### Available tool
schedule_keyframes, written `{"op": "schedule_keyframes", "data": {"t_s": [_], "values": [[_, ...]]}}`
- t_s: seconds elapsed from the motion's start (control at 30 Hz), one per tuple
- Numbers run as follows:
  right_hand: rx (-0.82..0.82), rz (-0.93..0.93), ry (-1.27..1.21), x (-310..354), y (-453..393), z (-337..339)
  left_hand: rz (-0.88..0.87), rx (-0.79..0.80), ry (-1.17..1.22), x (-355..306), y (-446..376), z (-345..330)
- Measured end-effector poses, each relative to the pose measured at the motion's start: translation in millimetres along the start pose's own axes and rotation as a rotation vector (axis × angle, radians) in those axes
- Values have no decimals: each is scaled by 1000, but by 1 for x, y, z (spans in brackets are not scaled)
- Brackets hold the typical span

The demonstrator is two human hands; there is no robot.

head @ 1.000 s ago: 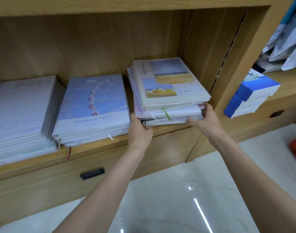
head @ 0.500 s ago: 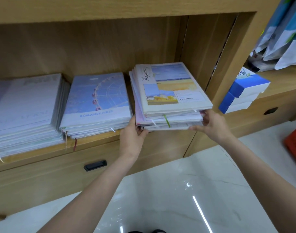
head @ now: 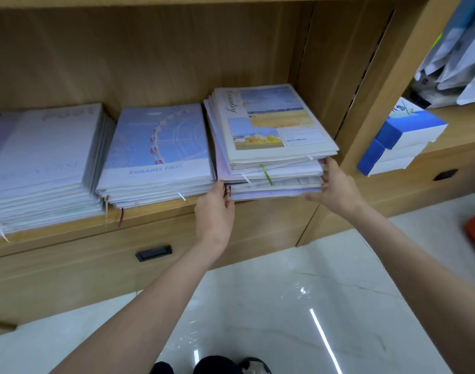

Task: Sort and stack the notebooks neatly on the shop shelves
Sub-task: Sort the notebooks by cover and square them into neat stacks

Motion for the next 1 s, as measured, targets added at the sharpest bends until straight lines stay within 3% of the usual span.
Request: {"op": "schedule_keyframes", "data": {"t_s": [0.2,0.37,0.53,0.7,1.0], "values": [[-46,-64,-300,-9,3,3,85,-38,142,0,-2,-1],[13,-16,-181,-5,-3,4,152,-120,202,2,0,0],[-15,-11,-201,-8,-8,7,123,-126,166,-4,-2,6],[-62,5,-42,-9,-20,14,143,-174,142,-4,-6,10],[-140,-120,207,-6,-32,20,154,-266,92,-7,-9,17]]}}
Point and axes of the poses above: each hand's wrist, its own y-axis away from the middle knuckle, its own z-axis out of the back of the hand, x = y × z, the point moved 8 cm from there along -y, towards the middle knuckle, and after that the axes turned 6 degrees about z, right-handed, at the moved point
